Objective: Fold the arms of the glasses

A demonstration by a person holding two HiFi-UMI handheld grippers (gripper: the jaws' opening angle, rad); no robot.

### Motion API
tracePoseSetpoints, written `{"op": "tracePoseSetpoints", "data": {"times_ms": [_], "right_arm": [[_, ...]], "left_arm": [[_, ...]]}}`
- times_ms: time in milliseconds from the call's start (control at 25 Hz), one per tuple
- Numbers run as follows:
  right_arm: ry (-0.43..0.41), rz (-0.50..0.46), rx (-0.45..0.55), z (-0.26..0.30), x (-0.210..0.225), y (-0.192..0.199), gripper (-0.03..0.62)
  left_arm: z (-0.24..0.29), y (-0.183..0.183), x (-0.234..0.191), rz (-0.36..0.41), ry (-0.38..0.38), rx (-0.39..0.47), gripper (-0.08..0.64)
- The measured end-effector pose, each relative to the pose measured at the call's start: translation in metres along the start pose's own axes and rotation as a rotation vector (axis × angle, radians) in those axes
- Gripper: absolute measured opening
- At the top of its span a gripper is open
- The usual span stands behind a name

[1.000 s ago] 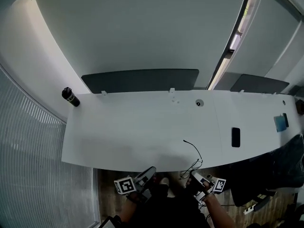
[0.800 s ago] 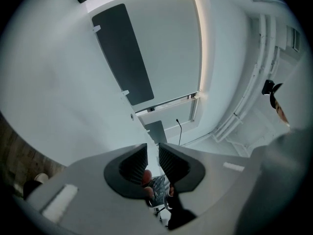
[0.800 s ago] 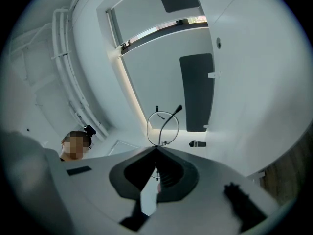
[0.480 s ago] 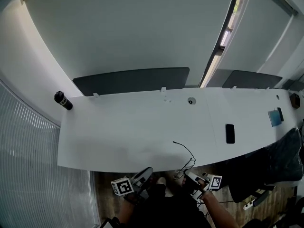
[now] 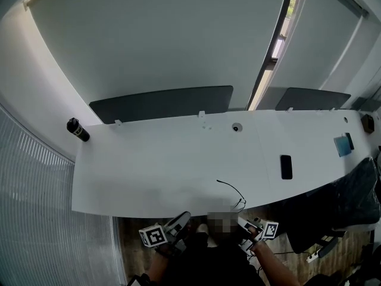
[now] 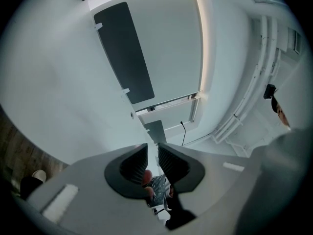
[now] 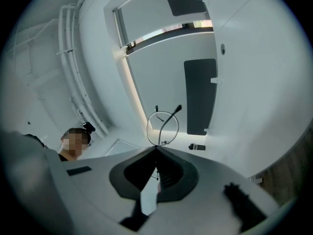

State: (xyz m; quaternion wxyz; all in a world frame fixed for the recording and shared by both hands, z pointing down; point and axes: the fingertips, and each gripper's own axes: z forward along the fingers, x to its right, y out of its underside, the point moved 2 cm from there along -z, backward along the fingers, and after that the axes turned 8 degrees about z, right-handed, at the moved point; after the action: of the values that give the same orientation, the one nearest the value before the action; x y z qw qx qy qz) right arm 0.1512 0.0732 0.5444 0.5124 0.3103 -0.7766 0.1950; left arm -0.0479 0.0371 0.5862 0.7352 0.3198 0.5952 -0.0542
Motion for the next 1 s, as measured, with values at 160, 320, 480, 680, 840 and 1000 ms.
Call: {"op": "tracePoseSetpoints", "data": {"times_ms": [160,320,480,680,840,1000], "right_arm": [[-0.01,-0.002,0.002,-0.002,-0.0028,0.002,0.009],[-0.014,-0.005,0.003,-0.003,-0.0029,0.0027,0.009],[-0.014,-0.005,-0.002,-0.0031,-0.0023,0.0043,0.009],[-0.013,-0.008,-0.001,-0.0034,-0.0062,0.0032,0.009],[-0.014,-0.009,0.003,-0.0036,-0.0058,0.0031,0.009],[-0.015,-0.014,-0.008,-0.0024,-0.0072,0.0052,0.009]], "left_arm": [[-0.0032,0.0022,-0.0003,-0.003,-0.006,0.005,0.058],[-0.005,0.0057,-0.0011,-0.008,-0.015,0.004,0.057],[-0.0058,0.0063,-0.0022,-0.003,-0.012,0.007,0.055],[-0.0046,0.0064,0.0002,-0.003,-0.006,0.008,0.054],[-0.0054,0.0077,-0.0026,-0.01,-0.017,0.006,0.054],[-0.0078,0.0085,-0.0017,-0.013,-0.018,0.009,0.054]]}}
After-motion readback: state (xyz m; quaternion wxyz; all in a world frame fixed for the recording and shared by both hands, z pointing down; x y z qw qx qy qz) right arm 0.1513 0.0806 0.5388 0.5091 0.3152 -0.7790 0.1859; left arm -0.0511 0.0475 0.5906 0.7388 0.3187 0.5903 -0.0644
